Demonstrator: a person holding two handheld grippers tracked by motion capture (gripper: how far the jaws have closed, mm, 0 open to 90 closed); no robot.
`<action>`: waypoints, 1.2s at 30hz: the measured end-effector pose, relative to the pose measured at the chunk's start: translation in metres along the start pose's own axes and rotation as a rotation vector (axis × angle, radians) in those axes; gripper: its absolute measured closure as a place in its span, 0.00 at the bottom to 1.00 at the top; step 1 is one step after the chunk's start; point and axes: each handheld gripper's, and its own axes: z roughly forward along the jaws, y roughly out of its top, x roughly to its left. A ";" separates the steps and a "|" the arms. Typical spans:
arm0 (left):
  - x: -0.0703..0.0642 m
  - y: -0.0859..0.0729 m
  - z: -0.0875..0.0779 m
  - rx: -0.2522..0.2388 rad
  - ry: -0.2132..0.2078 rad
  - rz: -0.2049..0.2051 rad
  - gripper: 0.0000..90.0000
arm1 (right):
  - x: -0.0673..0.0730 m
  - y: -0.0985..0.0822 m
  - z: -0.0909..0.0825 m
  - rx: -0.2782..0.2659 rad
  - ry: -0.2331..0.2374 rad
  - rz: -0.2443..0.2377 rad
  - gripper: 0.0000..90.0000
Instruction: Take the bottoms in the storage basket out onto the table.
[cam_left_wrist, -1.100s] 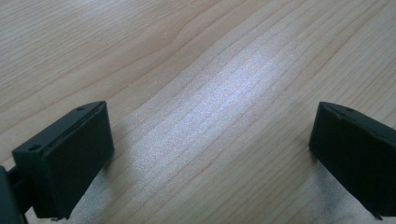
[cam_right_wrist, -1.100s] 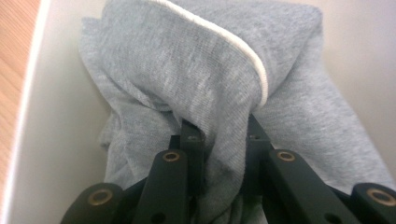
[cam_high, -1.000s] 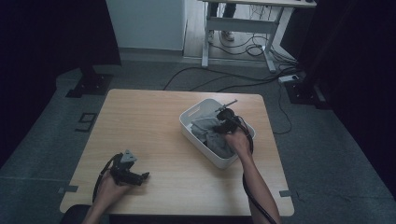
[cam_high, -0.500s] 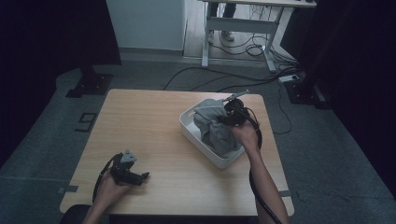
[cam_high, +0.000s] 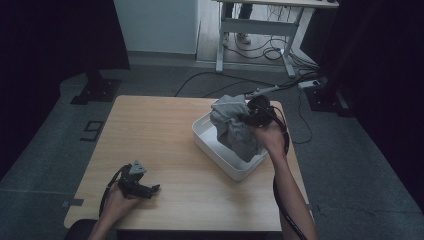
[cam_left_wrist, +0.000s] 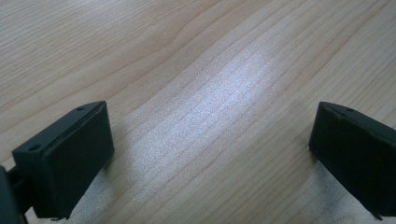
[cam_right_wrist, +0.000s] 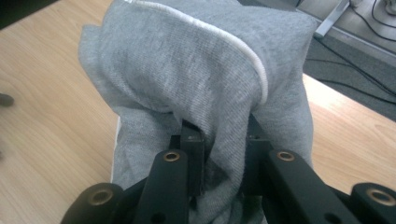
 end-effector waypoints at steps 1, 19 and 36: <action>0.000 0.000 0.000 0.000 0.000 0.000 0.00 | 0.000 0.001 -0.002 -0.003 0.001 0.002 0.84; 0.000 0.000 0.000 0.001 0.001 0.000 0.00 | 0.020 0.025 -0.040 -0.053 0.029 -0.033 0.84; 0.000 0.000 0.000 0.002 0.000 0.001 0.00 | 0.077 0.053 -0.058 -0.101 0.151 -0.126 0.84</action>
